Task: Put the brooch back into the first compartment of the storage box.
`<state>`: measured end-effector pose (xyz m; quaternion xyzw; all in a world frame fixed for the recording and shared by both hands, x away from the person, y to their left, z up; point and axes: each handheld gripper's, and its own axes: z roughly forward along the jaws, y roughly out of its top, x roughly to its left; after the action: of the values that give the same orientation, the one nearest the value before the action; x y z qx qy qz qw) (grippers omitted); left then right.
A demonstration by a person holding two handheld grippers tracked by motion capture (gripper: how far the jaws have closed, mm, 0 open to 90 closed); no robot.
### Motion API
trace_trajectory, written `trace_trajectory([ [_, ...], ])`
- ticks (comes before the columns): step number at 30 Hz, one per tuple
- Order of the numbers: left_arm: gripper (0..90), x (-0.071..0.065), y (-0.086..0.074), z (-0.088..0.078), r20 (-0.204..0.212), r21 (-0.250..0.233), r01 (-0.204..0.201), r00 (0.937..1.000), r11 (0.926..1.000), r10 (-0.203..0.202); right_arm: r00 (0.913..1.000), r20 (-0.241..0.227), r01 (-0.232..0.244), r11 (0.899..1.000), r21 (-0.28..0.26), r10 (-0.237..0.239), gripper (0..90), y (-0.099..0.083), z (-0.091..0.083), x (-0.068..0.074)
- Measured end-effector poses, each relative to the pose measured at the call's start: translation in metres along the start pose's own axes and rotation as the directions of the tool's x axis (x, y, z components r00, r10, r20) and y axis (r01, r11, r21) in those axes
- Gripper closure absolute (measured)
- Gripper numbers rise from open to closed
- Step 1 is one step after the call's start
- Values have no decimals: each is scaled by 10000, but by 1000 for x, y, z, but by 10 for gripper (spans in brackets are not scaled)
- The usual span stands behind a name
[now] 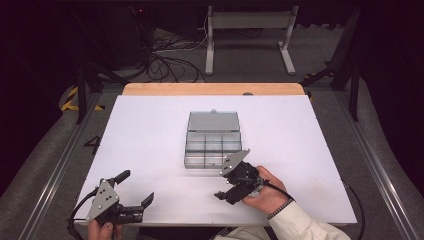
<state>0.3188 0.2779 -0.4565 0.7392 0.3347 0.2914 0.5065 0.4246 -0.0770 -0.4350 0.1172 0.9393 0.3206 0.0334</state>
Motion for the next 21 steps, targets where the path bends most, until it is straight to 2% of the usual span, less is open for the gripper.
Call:
trace_trajectory([
  [8,27,0,0,0,0,15,8,10000,10000,-8,9998,-36,219,9973,702,-217,381,2,13,1],
  [21,27,0,0,0,-6,10,20,10000,10000,-20,9986,-16,525,9850,1644,-529,473,6,27,3],
])
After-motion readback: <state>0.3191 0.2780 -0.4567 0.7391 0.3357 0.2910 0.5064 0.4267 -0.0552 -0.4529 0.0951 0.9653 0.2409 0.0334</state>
